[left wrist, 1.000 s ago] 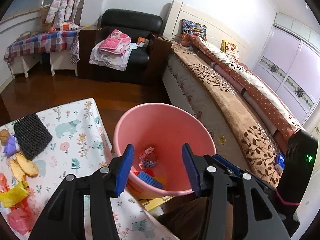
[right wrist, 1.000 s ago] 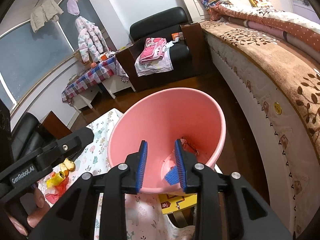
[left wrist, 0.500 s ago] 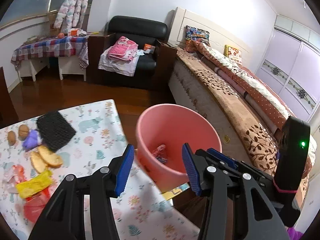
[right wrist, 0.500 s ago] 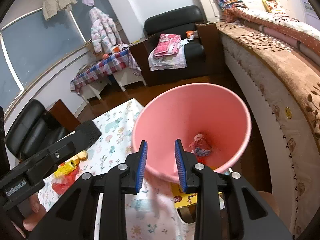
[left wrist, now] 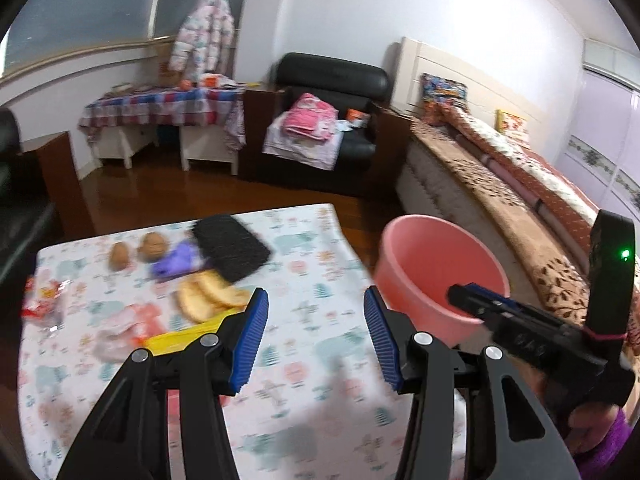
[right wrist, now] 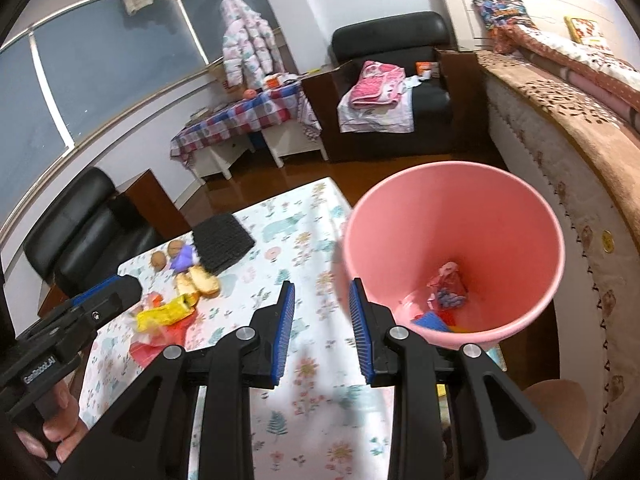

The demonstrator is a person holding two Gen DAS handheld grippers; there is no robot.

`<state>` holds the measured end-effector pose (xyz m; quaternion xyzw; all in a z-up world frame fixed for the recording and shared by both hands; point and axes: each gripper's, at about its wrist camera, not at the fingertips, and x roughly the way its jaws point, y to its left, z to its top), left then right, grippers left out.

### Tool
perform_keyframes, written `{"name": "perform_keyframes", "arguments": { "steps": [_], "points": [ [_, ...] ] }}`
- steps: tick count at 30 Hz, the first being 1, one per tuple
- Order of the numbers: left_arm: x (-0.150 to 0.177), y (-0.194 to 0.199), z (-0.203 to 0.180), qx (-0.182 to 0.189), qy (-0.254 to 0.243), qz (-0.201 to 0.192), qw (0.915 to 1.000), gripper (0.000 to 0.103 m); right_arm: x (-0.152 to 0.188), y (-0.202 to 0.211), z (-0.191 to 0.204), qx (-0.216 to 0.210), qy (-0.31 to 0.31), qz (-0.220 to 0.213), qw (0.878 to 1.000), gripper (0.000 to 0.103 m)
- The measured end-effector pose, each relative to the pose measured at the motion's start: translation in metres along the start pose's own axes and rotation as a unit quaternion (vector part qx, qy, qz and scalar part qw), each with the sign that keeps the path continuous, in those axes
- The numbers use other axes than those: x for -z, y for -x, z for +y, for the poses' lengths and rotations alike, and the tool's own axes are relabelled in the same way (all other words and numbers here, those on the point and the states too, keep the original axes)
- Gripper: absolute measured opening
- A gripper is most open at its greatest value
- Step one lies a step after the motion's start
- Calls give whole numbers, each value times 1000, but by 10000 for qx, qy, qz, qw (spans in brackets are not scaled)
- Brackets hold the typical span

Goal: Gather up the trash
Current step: 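Move both open tools back toward the table, then grasp the white plastic bag with the left tool while the right tool grasps the red bag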

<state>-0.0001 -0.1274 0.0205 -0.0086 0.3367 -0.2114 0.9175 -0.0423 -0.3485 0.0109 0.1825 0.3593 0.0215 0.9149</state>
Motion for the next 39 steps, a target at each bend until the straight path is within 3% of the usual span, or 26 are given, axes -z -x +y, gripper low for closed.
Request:
{"name": "perform_keyframes", "arguments": {
  "steps": [7,16,36,39],
  "points": [
    [24,25,65,-463,574,-93,9972,49,11,-11,26,-231,284,197,9991,29],
    [55,24,138,-1176,1158,191,9861,49,19,-25,47,-349,508,417,9972,29],
    [53,-36,176,-986,1600,597,9804,49,34,-57,75,-638,822,943,9901,29],
    [52,-43,178,-918,1595,653,9808,35,34,-60,79,-913,733,1075,9873,29]
  ]
}}
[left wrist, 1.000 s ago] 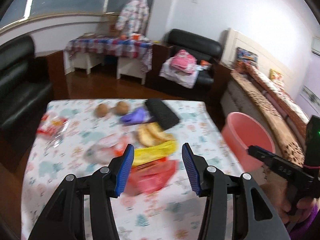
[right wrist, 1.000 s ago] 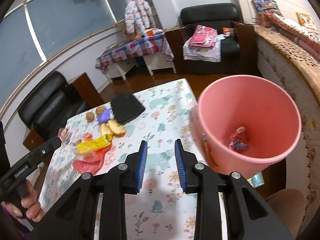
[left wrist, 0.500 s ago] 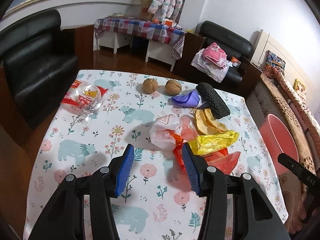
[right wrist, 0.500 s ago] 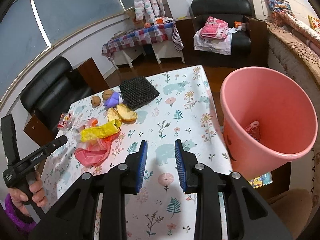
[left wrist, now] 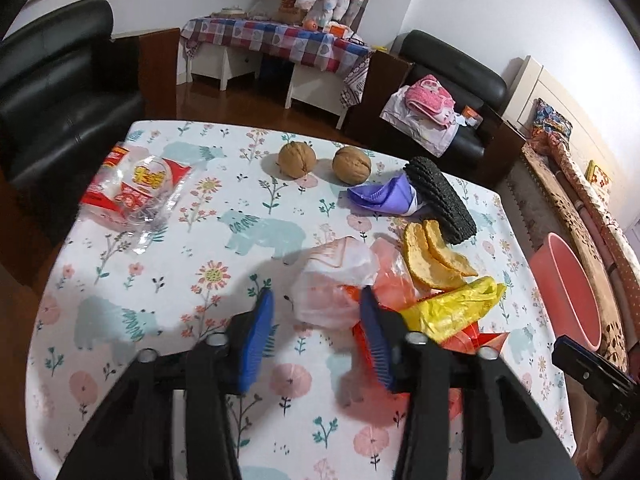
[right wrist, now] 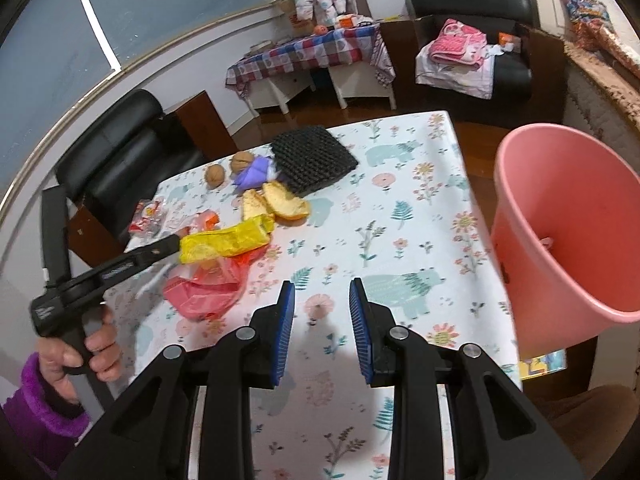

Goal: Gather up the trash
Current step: 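Grasp the white plastic bag with the left tool while the right tool grasps the red bag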

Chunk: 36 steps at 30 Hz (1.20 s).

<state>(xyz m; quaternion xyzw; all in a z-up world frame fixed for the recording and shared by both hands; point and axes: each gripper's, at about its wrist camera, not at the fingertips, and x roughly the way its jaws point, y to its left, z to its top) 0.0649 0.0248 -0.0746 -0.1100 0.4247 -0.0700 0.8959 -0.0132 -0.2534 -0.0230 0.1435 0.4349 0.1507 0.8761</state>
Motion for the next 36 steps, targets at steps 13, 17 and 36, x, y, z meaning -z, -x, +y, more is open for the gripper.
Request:
{"name": "perform_keyframes", "arguments": {
  "steps": [13,17,36],
  "points": [
    [2,-1,0,52,-56,-70,9999,29,-3,-40,39,-702,253,736,9945,40],
    [3,2,1,40,-59,-118,9999,29,-5,-58,45,-666,199,936,9932,40],
    [8,31,6,19,60,-311,9995,29,-4,-60,44,-443,340,809,9952,2]
  ]
}}
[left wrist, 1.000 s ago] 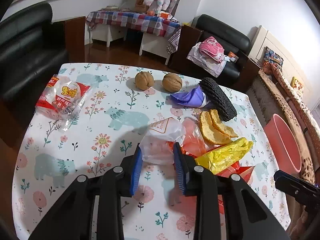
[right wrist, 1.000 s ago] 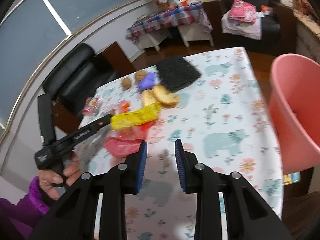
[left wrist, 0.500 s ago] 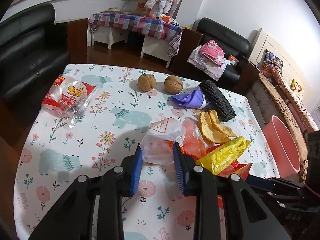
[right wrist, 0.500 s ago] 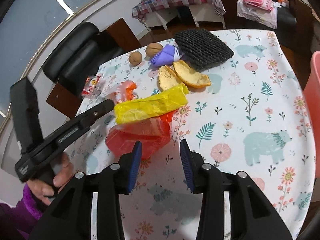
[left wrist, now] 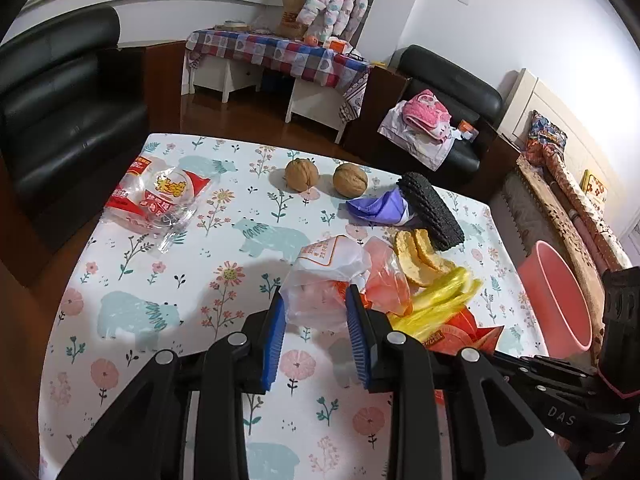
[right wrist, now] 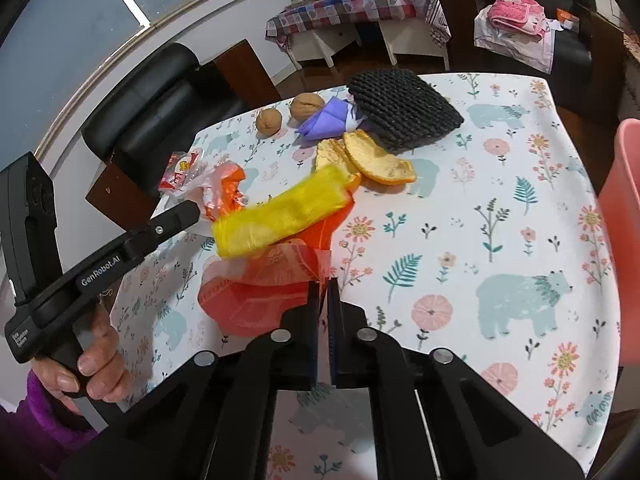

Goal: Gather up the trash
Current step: 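Grasp the white plastic bag with the left tool while the right tool grasps the red bag, then carry the white bag and red bag over the pink bucket and open both tools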

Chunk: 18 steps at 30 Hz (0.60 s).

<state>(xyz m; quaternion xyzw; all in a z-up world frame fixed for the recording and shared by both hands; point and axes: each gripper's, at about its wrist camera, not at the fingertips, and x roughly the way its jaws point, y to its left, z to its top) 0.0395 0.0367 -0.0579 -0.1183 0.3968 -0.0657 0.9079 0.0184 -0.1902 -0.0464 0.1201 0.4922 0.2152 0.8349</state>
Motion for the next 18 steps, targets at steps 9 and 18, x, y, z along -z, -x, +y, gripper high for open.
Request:
{"name": "perform_keyframes", "arguments": {
  "steps": [9,18],
  "points": [
    [-2,20,-7,52,-23,-164,9998,29,2,39,-13,46,-111,-510,9986,1],
    [-12,45,-20,207,-86,-401,9989,29,2,80,-31,290,-275,-1089,9932,1]
  ]
}}
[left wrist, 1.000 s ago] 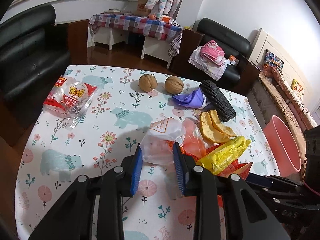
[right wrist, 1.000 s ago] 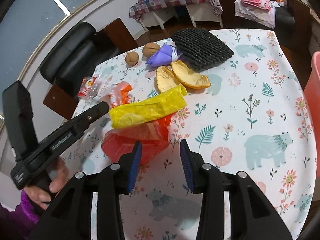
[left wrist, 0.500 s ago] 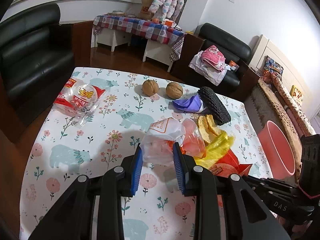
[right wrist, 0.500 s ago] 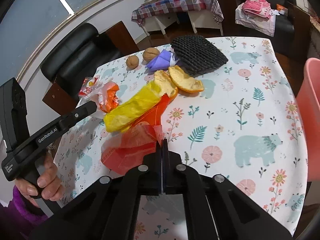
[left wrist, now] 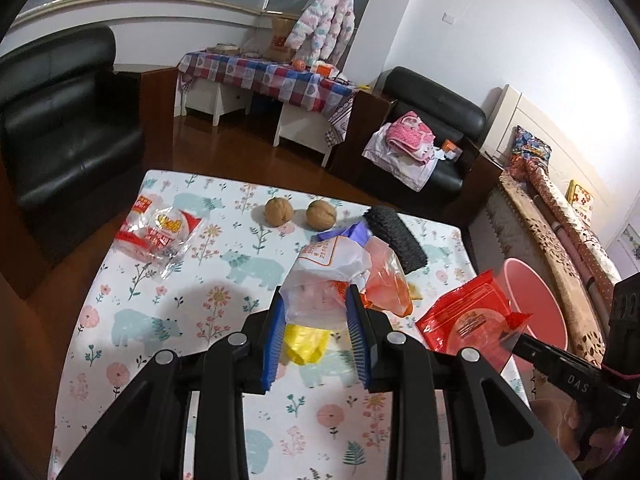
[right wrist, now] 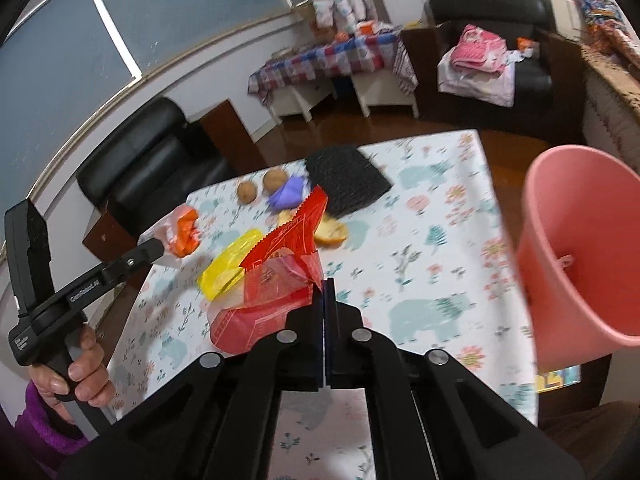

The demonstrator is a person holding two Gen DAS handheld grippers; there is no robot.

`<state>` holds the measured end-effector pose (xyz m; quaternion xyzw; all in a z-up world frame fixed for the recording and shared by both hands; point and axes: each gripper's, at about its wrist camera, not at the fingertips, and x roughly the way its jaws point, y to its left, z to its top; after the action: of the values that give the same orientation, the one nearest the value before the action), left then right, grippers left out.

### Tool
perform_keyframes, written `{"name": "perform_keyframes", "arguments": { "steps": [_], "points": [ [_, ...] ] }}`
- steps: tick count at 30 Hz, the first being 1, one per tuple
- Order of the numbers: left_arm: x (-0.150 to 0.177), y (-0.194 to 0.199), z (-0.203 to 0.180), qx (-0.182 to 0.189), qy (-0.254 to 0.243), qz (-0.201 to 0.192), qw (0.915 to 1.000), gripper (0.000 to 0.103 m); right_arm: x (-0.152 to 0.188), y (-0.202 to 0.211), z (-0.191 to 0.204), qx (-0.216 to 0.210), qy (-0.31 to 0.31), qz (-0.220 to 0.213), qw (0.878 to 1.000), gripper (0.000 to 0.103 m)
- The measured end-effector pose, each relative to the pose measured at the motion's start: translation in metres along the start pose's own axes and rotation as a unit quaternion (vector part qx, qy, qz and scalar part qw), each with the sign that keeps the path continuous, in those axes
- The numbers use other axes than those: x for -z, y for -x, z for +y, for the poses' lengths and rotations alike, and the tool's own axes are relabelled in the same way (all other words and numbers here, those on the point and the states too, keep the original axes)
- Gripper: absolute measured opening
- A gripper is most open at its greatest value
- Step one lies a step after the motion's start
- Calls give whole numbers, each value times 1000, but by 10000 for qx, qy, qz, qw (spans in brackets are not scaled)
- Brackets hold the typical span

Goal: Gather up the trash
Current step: 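Carry the white bag and red bag over the pink bucket and open both tools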

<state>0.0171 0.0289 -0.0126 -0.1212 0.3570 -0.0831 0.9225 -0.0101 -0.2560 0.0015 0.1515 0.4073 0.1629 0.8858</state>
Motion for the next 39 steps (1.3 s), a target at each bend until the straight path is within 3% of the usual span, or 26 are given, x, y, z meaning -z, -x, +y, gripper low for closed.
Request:
{"name": "perform_keyframes", "arguments": {
  "steps": [11,18,28,39],
  "points": [
    [-1,-1,-53,401,-392,71,9984,29,0,39,-47,390,-459,-482,9970,1],
    [3,-16,-102,852,-643,308,9938,29,1,66,-82,777,-832,-846,9899,1],
    [12,-42,-190,1470,-1169,604,9803,29,10,104,-138,1432,-1353,-1200,9730,1],
    [27,-65,-270,1790,-1797,816,9639,29,18,115,-165,2057,-1426,-1202,9607,1]
  ]
}}
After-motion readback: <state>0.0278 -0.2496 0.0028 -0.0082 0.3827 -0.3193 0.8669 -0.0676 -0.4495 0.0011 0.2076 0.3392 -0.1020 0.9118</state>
